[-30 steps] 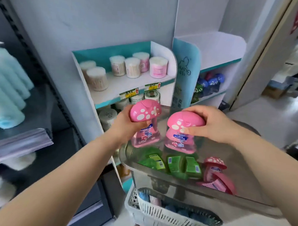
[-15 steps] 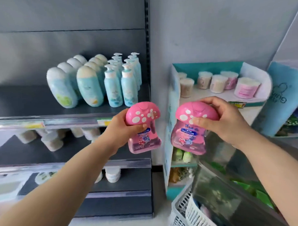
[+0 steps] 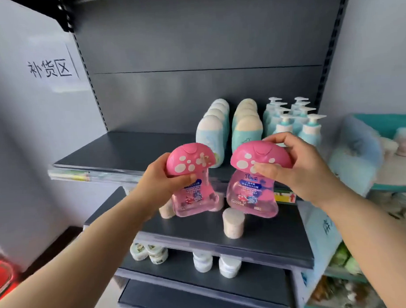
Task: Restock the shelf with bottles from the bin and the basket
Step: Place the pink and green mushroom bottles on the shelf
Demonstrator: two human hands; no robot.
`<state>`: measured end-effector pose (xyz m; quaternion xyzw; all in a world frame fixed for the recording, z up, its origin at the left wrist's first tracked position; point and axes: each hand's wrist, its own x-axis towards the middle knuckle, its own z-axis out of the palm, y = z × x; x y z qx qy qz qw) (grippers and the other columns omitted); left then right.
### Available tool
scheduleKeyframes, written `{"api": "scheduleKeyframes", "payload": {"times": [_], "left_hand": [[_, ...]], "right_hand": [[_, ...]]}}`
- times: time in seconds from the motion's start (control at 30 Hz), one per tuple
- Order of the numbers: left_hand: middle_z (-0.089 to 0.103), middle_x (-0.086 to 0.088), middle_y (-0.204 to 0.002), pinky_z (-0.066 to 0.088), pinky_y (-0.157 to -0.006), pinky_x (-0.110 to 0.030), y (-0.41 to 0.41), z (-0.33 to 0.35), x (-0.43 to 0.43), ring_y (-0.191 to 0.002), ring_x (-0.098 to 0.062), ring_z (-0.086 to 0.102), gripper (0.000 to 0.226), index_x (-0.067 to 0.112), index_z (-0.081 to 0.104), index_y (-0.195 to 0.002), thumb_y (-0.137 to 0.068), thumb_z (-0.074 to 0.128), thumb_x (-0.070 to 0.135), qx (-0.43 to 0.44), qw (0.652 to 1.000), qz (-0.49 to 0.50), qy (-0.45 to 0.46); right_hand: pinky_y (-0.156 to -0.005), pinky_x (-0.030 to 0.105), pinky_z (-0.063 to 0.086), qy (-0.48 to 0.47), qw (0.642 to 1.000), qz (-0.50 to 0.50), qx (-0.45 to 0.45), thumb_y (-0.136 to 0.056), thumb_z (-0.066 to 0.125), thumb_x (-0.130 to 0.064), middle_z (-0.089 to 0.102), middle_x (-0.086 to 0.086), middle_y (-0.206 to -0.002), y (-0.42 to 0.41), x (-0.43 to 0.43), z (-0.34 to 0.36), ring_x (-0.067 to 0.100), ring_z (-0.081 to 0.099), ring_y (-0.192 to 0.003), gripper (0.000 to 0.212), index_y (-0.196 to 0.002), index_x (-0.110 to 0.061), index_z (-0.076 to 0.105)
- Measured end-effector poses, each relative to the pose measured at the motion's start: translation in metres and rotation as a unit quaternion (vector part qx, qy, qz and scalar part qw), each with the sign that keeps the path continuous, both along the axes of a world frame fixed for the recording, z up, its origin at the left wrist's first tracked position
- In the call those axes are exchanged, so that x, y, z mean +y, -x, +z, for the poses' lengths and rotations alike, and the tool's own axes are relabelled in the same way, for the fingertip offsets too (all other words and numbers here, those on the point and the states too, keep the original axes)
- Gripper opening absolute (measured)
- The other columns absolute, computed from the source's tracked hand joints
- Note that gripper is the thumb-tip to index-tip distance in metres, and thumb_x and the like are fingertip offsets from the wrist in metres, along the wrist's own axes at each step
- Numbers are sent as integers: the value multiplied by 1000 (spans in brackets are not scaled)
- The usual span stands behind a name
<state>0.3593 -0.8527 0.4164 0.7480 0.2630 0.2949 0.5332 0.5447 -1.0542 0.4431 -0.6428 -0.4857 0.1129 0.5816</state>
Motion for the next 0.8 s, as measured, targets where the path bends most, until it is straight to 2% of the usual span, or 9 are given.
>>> {"api": "scheduleKeyframes", "payload": {"times": [0.1, 0.23, 0.3, 0.37, 0.43, 0.5, 0.63, 0.8], "left_hand": [[71, -4, -98, 57, -77, -36, 21, 2, 47, -91, -20, 68, 43, 30, 60, -97, -66, 86, 16, -8, 999, 31, -19], [69, -4, -97, 56, -75, -33, 28, 4, 99, -90, -20, 67, 38, 29, 58, -94, -71, 81, 10, -29, 997, 63, -27], [68, -3, -97, 55, -72, -31, 26, 4, 121, -89, -20, 66, 39, 27, 58, -97, -71, 81, 11, -31, 997, 74, -22], [67, -4, -99, 56, -74, -33, 22, 4, 142, -91, -20, 66, 42, 23, 58, -103, -71, 82, 12, -29, 996, 83, -18], [67, -3, -101, 56, -76, -36, 16, 7, 162, -92, -20, 66, 46, 21, 57, -109, -71, 82, 12, -30, 996, 86, -11], [67, -2, -102, 55, -73, -34, 9, 10, 179, -92, -18, 66, 49, 20, 56, -112, -71, 81, 13, -29, 995, 91, -13], [66, -1, -102, 55, -72, -31, -2, 7, 206, -91, -17, 65, 49, 22, 54, -112, -72, 81, 15, -8, 995, 101, -21], [66, -1, -102, 56, -77, -37, -4, 1, 218, -92, -19, 65, 50, 21, 54, -111, -70, 83, 16, 0, 994, 106, -30]], "right_hand": [[-75, 28, 57, -12, 1000, 13, 4, -57, 88, -34, 71, -8, -94, 21, 51, 2, 9, 68, -86, 53, -101, -33, 58], [-80, 35, 57, -13, 1000, 24, 8, -68, 82, -18, 69, 0, -100, 35, 109, 2, 15, 68, -89, 45, -104, -25, 56], [-81, 39, 57, -11, 1000, 23, -1, -67, 85, -19, 68, 3, -101, 37, 135, 1, 18, 67, -90, 47, -103, -28, 56], [-80, 36, 56, -14, 1000, 19, -12, -66, 84, -22, 65, 1, -103, 37, 161, 1, 17, 65, -92, 47, -101, -31, 55], [-78, 30, 56, -17, 999, 18, -24, -70, 83, -17, 63, -3, -103, 35, 185, 0, 15, 64, -93, 45, -102, -29, 53], [-76, 28, 55, -12, 999, 18, -29, -72, 81, -16, 62, -4, -103, 31, 206, 1, 16, 64, -94, 44, -101, -31, 52], [-84, 39, 56, 41, 997, 18, -69, -70, 81, -25, 61, -8, -108, 21, 240, -1, 13, 63, -95, 47, -108, -33, 54], [-84, 38, 55, 130, 979, 42, -151, -69, 81, -32, 63, -11, -106, 27, 245, 11, 11, 63, -93, 46, -109, -31, 58]]}}
